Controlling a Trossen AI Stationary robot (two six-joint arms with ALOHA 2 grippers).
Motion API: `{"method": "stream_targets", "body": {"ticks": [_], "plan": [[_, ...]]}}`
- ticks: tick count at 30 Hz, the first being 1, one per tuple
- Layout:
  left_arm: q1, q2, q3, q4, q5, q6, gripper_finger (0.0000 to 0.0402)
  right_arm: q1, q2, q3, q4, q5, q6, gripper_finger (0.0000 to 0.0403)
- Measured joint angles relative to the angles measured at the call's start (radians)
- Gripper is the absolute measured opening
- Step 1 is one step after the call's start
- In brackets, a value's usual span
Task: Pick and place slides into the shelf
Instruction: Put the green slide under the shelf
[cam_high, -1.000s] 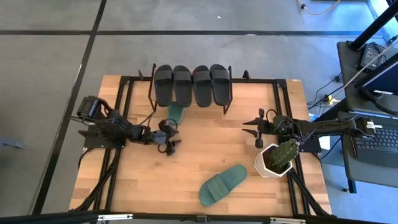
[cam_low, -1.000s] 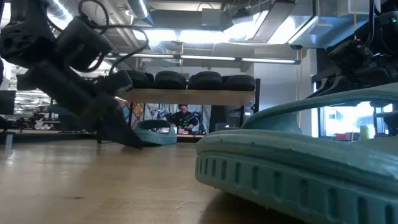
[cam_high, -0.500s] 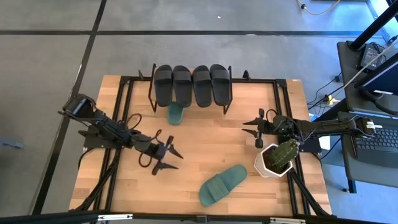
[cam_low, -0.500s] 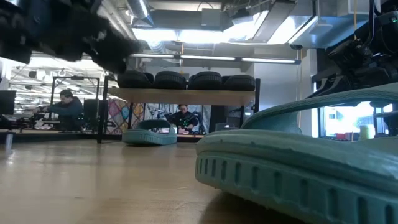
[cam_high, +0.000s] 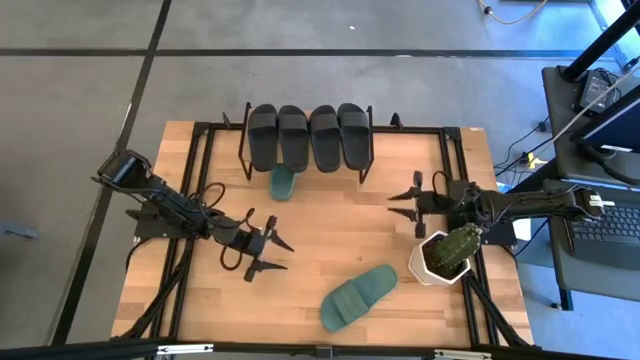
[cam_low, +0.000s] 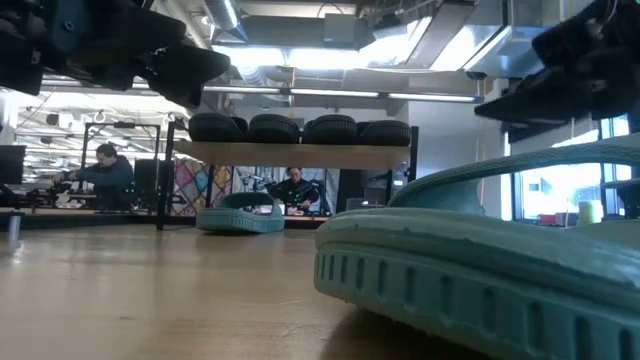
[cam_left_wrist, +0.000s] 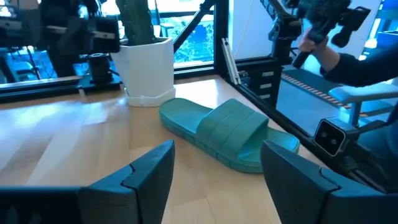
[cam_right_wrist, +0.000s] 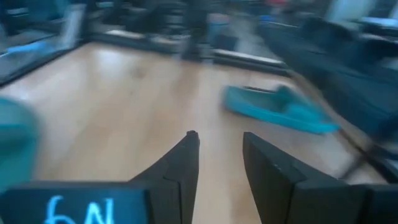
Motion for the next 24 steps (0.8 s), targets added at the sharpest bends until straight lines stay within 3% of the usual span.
{"method": "stream_targets", "body": {"ticks": [12, 20, 24], "plan": [[0.005, 0.000, 0.000, -0.008, -0.045, 0.052, 0.0229, 0.008, 0.262, 0.358, -0.318, -0.016, -0.178, 0.0126], [0.048, 0.000, 0.000, -0.022, -0.045, 0.050, 0.0229, 0.009, 0.514, 0.578, -0.361, -0.050, -0.203, 0.0126], [0.061, 0.000, 0.000, -0.023, -0.044, 0.050, 0.0229, 0.009, 0.643, 0.749, -0.537, -0.050, -0.205, 0.0126]]}}
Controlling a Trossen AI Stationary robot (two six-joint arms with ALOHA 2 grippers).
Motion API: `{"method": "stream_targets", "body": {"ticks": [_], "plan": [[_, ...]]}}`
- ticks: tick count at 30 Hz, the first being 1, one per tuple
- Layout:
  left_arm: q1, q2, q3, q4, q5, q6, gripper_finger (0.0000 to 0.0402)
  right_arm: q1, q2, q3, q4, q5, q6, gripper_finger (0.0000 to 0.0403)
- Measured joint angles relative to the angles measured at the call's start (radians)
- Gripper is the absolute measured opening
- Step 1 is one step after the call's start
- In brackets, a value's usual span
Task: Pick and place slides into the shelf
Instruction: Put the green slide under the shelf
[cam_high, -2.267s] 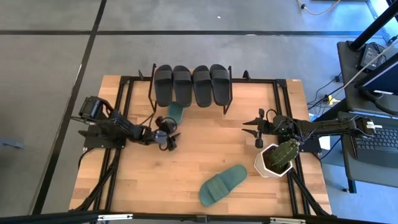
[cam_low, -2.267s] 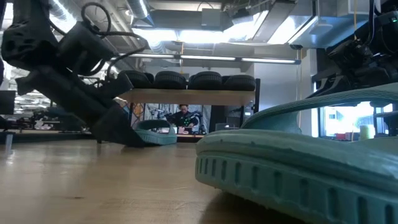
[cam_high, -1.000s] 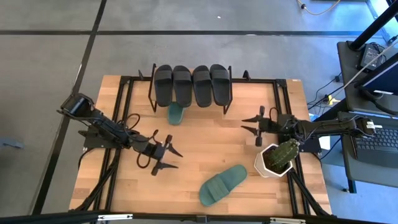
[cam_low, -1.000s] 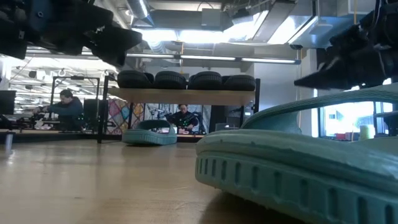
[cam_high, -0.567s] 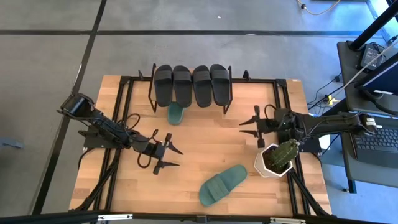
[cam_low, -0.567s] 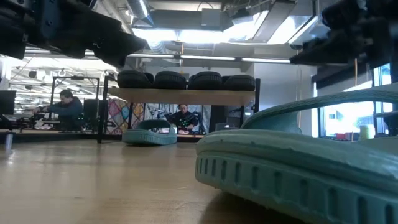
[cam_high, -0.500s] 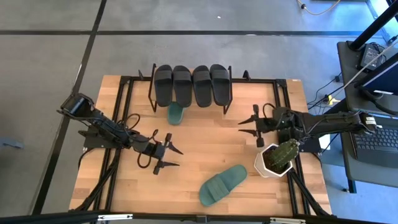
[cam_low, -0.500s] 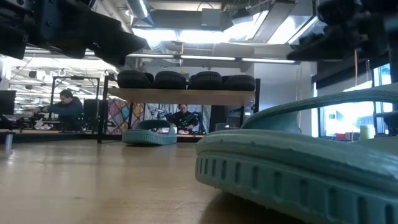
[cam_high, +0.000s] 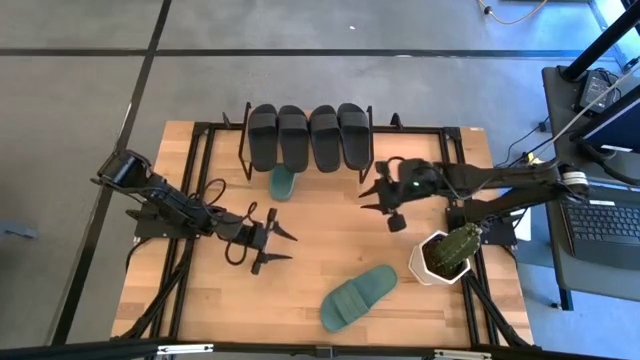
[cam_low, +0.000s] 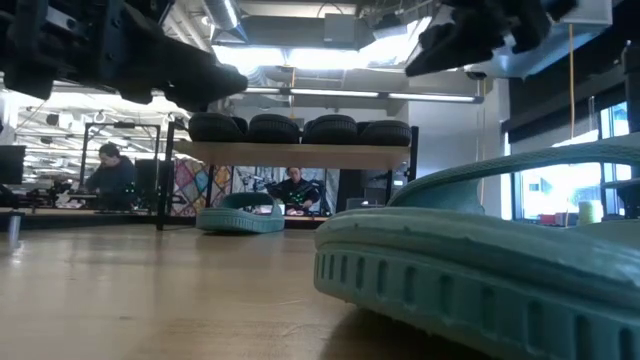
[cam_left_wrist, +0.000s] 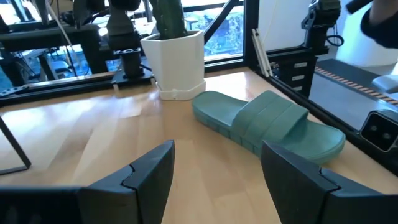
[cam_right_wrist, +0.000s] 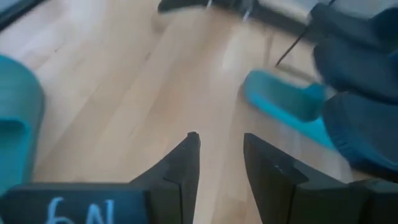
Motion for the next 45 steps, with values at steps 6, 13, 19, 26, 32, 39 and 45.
{"method": "stream_targets", "body": {"ticks": [6, 13, 19, 26, 32, 39, 45], "plan": [[0.002, 0.000, 0.000, 0.000, 0.002, 0.000, 0.0229, 0.007, 0.180, 0.259, -0.267, -0.013, 0.001, 0.0126], [0.002, 0.000, 0.000, -0.004, 0.002, -0.002, 0.0229, 0.055, 0.314, 0.481, -0.502, -0.027, 0.003, 0.0126], [0.002, 0.000, 0.000, -0.022, 0.002, -0.002, 0.0229, 0.148, 0.339, 0.511, -0.480, -0.027, -0.028, 0.0126], [0.002, 0.000, 0.000, -0.030, 0.002, -0.002, 0.0229, 0.286, 0.350, 0.512, -0.440, -0.026, 0.015, 0.0126], [0.002, 0.000, 0.000, -0.041, 0.002, -0.002, 0.0229, 0.419, 0.386, 0.511, -0.447, -0.014, 0.109, 0.0126], [0.002, 0.000, 0.000, -0.048, 0.002, -0.002, 0.0229, 0.472, 0.469, 0.511, -0.375, 0.071, 0.108, 0.0126], [0.002, 0.000, 0.000, -0.053, 0.001, -0.002, 0.0229, 0.472, 0.534, 0.511, -0.299, 0.064, 0.006, 0.0126]]}}
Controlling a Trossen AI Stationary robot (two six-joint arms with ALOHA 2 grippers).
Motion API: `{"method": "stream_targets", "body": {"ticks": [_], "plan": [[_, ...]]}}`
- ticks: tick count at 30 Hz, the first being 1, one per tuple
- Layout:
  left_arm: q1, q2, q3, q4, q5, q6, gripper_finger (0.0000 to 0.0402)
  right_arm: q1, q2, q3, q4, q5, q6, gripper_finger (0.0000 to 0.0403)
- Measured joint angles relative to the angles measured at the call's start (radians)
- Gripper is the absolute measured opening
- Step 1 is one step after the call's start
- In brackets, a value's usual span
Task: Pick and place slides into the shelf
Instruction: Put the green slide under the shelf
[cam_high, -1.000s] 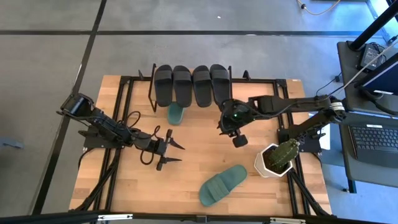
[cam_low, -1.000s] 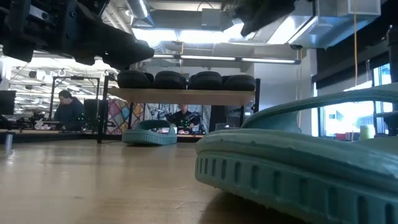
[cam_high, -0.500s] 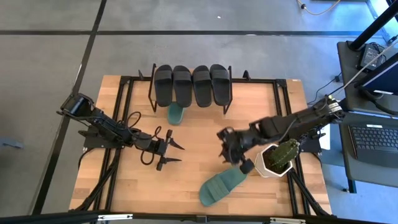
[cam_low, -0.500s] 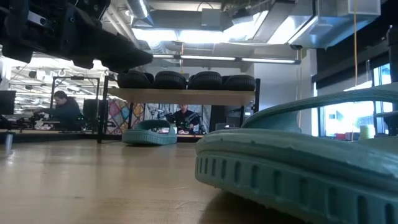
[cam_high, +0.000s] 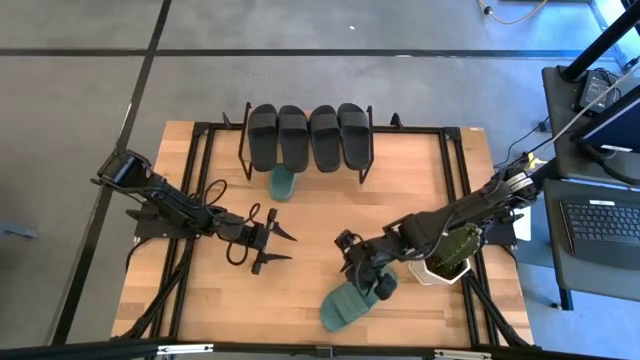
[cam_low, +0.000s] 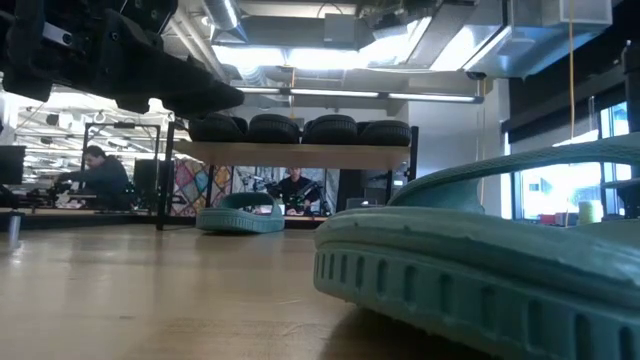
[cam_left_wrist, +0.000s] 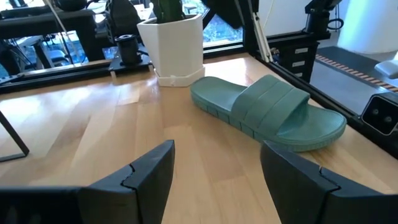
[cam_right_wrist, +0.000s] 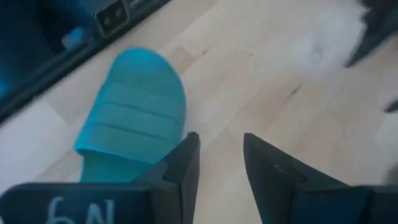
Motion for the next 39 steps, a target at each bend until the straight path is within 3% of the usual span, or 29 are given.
{"method": "stream_targets", "body": {"ticks": [15, 28, 39], "plan": [[0.000, 0.000, 0.000, -0.004, 0.000, -0.003, 0.0229, 0.000, 0.143, -0.001, 0.055, -0.003, 0.000, 0.0126], [0.000, 0.000, 0.000, -0.011, -0.001, -0.004, 0.0229, 0.014, 0.145, -0.002, -0.082, -0.003, 0.052, 0.0126], [0.000, 0.000, 0.000, -0.011, -0.003, -0.003, 0.0229, 0.014, 0.146, -0.074, -0.067, -0.003, 0.019, 0.0126]]}}
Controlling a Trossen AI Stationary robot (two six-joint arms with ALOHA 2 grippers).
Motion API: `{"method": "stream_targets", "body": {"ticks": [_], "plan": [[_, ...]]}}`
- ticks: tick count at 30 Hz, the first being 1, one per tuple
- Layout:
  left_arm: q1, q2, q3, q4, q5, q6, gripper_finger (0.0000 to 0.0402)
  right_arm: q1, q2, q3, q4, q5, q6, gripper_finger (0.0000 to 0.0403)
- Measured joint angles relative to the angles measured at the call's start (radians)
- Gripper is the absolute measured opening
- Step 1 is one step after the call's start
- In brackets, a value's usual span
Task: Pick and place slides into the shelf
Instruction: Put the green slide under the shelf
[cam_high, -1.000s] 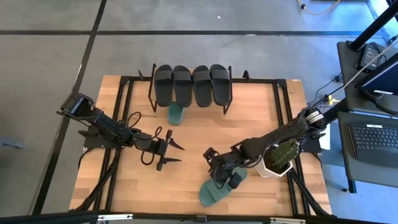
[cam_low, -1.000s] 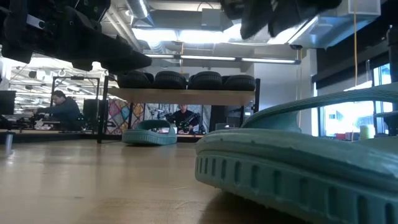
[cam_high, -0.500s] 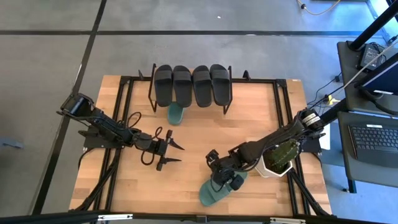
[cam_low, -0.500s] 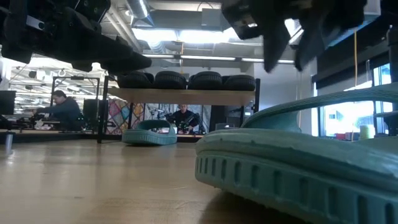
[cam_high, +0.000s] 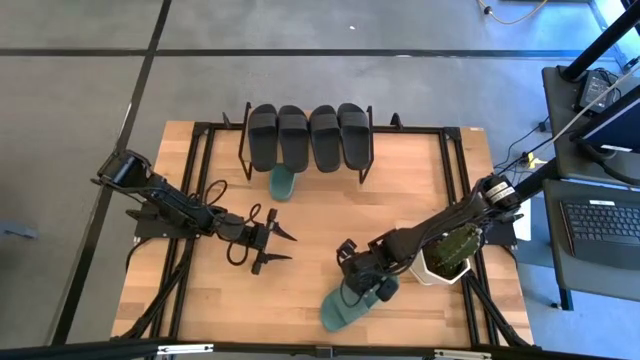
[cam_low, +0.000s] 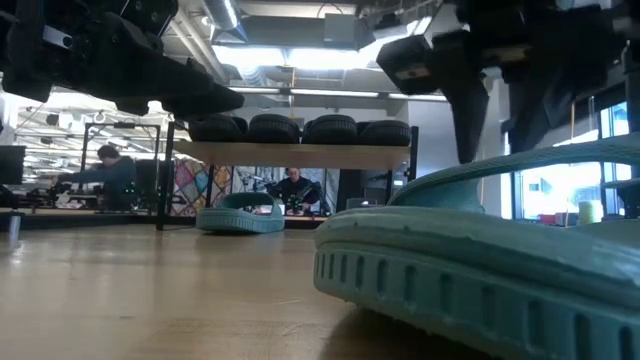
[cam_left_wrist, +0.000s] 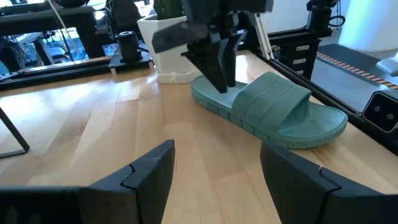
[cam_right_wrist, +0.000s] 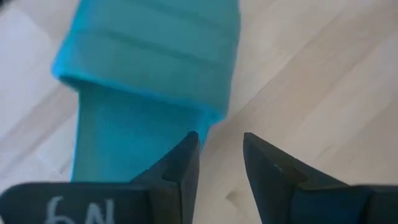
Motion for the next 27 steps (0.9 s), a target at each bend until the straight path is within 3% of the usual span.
{"method": "stream_targets", "body": {"ticks": [7, 27], "plan": [[0.000, 0.000, 0.000, 0.000, 0.000, 0.000, 0.0229, 0.000, 0.000, -0.036, 0.131, 0.000, -0.020, 0.0126], [0.018, 0.000, 0.000, -0.022, -0.001, 0.000, 0.0229, 0.000, 0.033, -0.085, 0.221, -0.027, -0.077, 0.0126]]}}
